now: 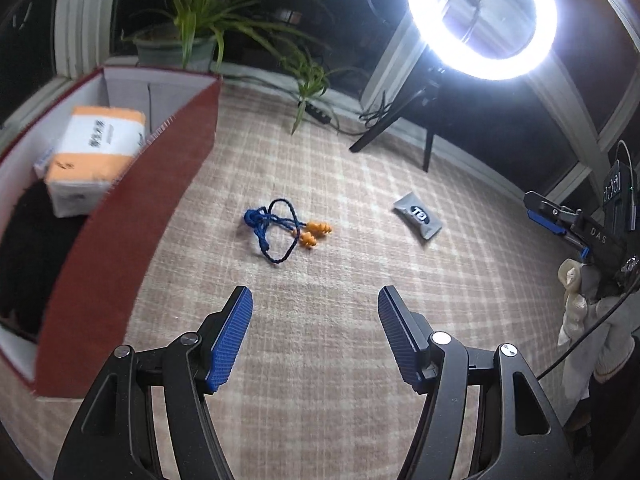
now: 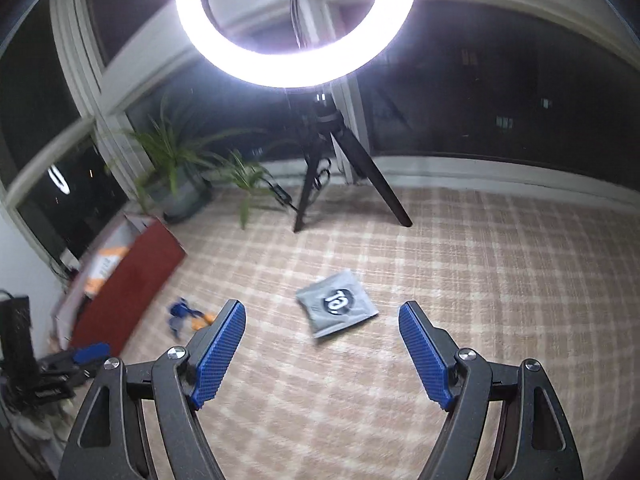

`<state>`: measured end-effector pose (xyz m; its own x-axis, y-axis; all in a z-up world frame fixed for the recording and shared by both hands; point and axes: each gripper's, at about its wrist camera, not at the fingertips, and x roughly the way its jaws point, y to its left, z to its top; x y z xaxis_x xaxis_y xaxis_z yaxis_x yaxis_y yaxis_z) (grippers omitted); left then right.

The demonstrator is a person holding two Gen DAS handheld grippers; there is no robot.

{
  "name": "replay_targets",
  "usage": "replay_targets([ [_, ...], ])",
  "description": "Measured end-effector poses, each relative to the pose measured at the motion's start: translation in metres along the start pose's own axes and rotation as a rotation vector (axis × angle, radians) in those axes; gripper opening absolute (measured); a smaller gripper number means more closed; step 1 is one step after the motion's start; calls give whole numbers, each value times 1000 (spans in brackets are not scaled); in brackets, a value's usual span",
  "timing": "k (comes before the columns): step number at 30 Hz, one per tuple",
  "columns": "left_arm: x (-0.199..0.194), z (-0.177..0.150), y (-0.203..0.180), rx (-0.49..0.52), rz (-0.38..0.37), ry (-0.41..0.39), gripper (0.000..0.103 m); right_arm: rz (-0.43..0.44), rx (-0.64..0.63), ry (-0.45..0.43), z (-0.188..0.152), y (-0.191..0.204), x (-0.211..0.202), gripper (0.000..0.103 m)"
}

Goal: Organize soft objects
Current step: 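Move both open grippers back toward the grey pouch and blue earplug cord, then close the right gripper on the grey pouch while the left gripper grasps the blue earplug cord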

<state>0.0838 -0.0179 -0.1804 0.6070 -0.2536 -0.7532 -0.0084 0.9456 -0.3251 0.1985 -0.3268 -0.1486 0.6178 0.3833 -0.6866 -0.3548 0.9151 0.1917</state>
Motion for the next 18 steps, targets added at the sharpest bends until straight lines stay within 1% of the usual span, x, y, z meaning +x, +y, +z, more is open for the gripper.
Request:
replay_targets([
  [5,26,7,5,-20,17,26,65,-32,-118,122,-4,8,47,76],
  [8,41,13,10,-37,23,35,65,-41,-188,161,-9,17,68,76],
  [12,59,23,15,-51,48,32,65,-35,-240,183,-10,24,89,75],
  [13,62,24,17,-59,52,29,65,-27,-242,190,-10,24,95,69],
  [15,67,28,21,-84,50,20,65,-18,-243,202,-7,23,103,63],
  [18,75,35,27,-96,66,-2,65,-17,-247,214,-5,22,114,58],
])
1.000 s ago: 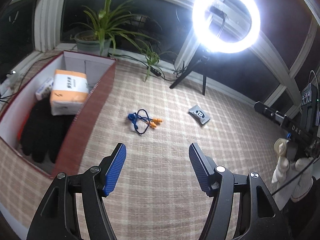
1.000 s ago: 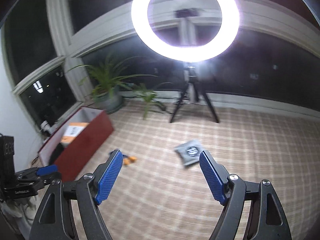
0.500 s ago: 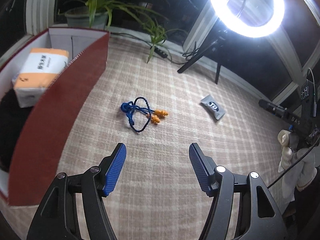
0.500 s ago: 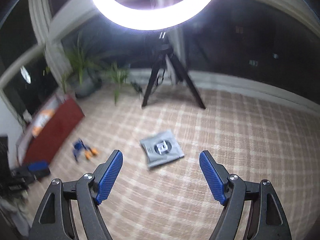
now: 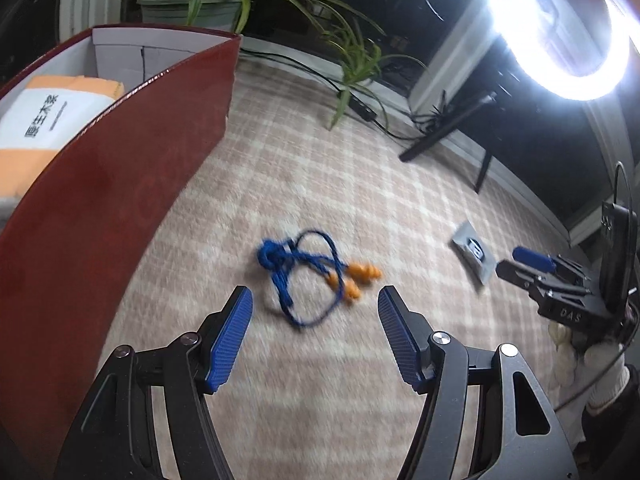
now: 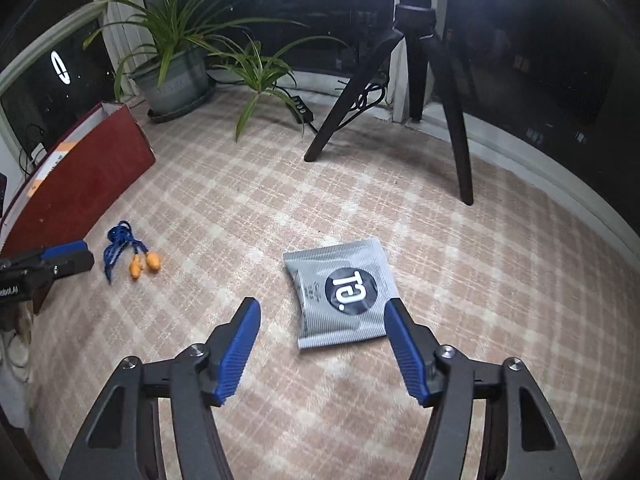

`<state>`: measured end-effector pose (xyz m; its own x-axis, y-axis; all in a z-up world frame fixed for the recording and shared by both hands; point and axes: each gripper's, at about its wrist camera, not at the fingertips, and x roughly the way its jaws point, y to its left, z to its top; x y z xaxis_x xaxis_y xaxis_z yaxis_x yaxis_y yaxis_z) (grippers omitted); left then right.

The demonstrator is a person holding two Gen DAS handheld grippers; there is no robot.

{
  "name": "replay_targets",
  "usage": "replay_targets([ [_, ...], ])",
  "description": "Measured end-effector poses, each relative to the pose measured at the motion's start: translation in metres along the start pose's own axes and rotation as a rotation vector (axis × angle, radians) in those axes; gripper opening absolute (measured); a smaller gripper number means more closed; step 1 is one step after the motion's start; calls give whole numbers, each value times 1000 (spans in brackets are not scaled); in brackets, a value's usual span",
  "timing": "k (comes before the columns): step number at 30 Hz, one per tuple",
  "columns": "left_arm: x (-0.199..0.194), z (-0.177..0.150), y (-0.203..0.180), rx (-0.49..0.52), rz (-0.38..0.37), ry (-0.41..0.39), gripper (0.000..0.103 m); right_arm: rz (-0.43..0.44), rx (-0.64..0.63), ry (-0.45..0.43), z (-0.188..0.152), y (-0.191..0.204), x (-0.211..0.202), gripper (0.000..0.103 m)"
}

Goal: Organize soft objects
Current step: 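Close the right gripper on the grey pouch while the left gripper grasps the blue earplug cord, then lift the pouch with the right gripper and the earplugs with the left, carry toward box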

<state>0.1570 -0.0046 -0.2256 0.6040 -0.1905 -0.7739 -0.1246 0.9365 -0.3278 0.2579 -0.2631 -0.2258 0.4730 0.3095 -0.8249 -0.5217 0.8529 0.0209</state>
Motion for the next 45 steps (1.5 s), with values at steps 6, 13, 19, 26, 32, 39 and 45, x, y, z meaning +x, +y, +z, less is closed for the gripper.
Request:
replay_targets([
  [6,15,10,4,18,24,-14,63,-2,-15,7,6,-2,11,52],
  [13,31,13,3,61,47,-28,55,-7,-23,3,7,-2,20,50],
  [19,39,11,2,70,59,-37,53,0,-13,9,6,2,30,50],
  [26,41,8,-2,88,67,-46,41,-76,-91,41,5,12,43,47],
  [32,42,6,-5,103,57,-37,21,-47,-74,50,8,3,43,27],
  [39,39,2,-9,98,25,-31,10,-31,-52,38,7,-5,35,13],
  [45,20,-5,-16,99,-8,-67,9,-4,2,6,5,-11,20,10],
])
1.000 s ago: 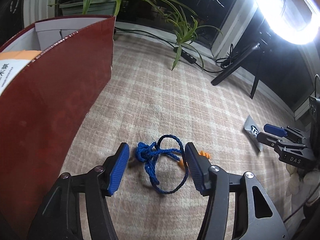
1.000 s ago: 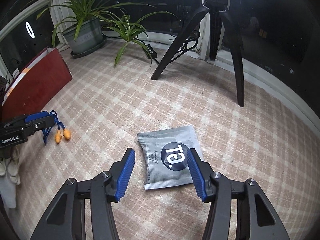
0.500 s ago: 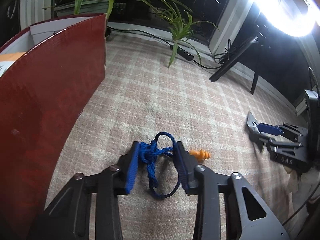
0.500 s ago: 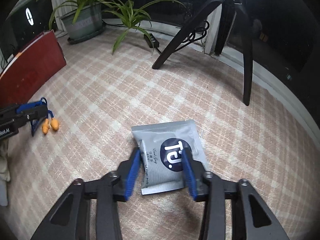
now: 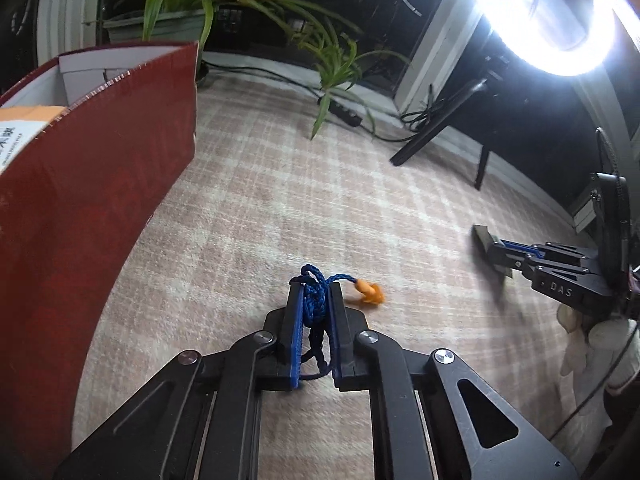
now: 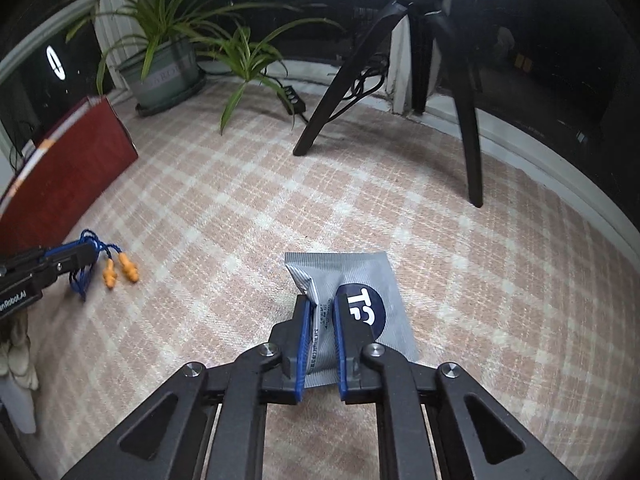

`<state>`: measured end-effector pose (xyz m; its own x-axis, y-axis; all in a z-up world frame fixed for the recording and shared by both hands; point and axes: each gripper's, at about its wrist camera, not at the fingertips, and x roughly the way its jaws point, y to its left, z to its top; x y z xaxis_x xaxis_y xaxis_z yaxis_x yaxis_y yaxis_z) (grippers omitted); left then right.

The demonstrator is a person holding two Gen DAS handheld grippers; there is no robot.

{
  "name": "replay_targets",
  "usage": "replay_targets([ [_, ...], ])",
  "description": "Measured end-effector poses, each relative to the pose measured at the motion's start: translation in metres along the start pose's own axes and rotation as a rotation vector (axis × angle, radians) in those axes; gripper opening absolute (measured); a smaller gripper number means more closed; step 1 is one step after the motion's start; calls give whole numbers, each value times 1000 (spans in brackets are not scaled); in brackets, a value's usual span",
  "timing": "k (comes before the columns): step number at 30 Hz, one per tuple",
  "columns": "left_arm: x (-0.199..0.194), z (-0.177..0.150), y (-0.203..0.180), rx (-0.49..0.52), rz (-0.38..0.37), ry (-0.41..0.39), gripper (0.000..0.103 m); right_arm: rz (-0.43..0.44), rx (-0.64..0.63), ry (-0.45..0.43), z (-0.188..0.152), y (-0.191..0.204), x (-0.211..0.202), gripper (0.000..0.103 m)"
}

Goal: Organize soft objects
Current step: 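Lift the pouch with the right gripper and the earplugs with the left, carry toward box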

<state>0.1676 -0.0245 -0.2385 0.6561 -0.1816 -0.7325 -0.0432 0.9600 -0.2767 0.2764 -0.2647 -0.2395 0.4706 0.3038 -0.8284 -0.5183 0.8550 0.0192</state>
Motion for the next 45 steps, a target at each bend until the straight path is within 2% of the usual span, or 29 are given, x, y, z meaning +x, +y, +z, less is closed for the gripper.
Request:
replay_targets([
  [12,-58,-9,-10,-11,-74,-72,9,47,66,-70,-13,-1,-49,6],
  [20,-99,-15,-8,-29,-88,-118,9,75,67,-114,-17,12,-81,5],
  [32,-174,-24,0,-21,-95,-211,9,125,0,-208,-17,67,-142,5],
  [45,-239,-7,49,-6,-44,-312,9,152,-70,-284,10,139,-176,5],
])
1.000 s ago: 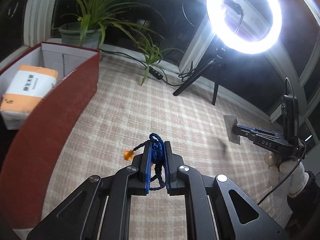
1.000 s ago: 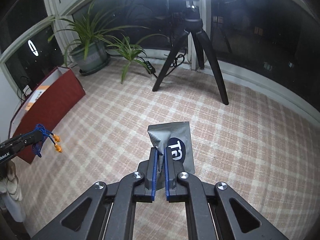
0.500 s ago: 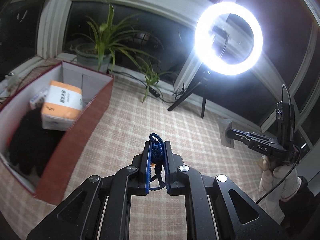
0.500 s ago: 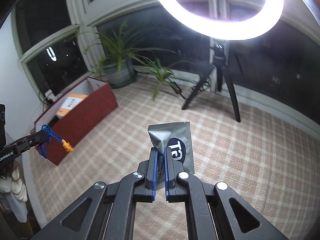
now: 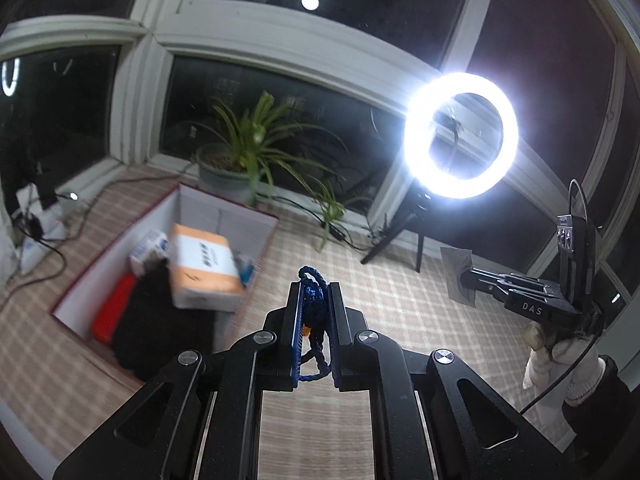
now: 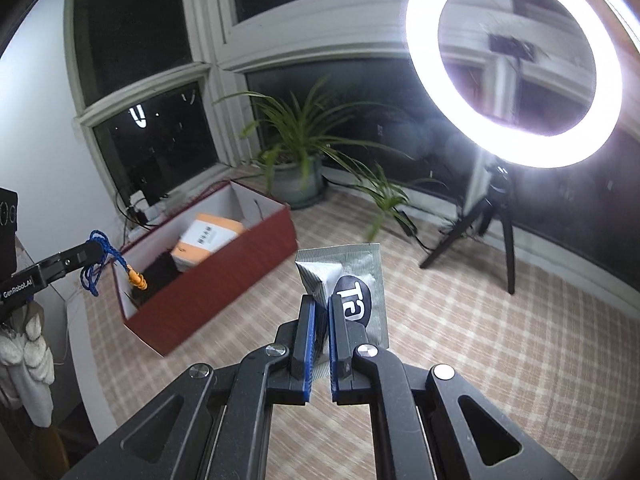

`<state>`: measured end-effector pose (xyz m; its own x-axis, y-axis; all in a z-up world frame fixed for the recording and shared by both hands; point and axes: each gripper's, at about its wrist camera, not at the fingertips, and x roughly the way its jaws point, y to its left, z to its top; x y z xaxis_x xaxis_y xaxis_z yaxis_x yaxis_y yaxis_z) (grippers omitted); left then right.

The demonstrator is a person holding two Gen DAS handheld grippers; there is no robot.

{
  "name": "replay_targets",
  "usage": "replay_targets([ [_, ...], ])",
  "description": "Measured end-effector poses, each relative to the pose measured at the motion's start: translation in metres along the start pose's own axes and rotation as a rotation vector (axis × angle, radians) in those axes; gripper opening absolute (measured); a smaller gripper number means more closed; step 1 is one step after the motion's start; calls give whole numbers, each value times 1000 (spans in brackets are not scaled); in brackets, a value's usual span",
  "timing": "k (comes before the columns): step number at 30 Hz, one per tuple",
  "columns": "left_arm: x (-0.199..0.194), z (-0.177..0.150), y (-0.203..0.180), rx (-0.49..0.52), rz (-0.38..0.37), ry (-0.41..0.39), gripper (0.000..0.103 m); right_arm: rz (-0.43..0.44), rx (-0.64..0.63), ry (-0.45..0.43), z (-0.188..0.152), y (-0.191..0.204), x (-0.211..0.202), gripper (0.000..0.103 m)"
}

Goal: Organize soft objects
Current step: 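Lift the pouch with the right gripper and the earplugs with the left, carry toward box, then lower the pouch and earplugs into the box and open both grippers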

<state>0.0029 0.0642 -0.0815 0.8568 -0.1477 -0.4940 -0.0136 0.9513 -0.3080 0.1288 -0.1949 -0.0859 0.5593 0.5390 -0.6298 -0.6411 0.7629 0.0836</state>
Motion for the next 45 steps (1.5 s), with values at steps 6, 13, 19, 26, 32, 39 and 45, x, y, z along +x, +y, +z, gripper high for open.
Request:
replay_targets([
  [6,-14,14,32,10,28,-23,9,9,-42,-28,25,42,12,5],
  [13,-18,27,74,2,55,-33,9,18,-80,-32,54,86,40,5],
  [19,-17,34,105,-9,70,-31,9,17,-112,-18,72,116,68,5],
  [26,-7,35,126,-23,77,-20,9,15,-152,17,87,139,102,5],
  [32,12,34,137,-32,86,26,9,30,-150,68,97,144,138,6],
  [39,34,35,140,-27,88,67,9,19,-163,127,99,146,182,6],
  [45,49,37,141,-19,98,91,9,32,-170,171,103,146,210,6],
])
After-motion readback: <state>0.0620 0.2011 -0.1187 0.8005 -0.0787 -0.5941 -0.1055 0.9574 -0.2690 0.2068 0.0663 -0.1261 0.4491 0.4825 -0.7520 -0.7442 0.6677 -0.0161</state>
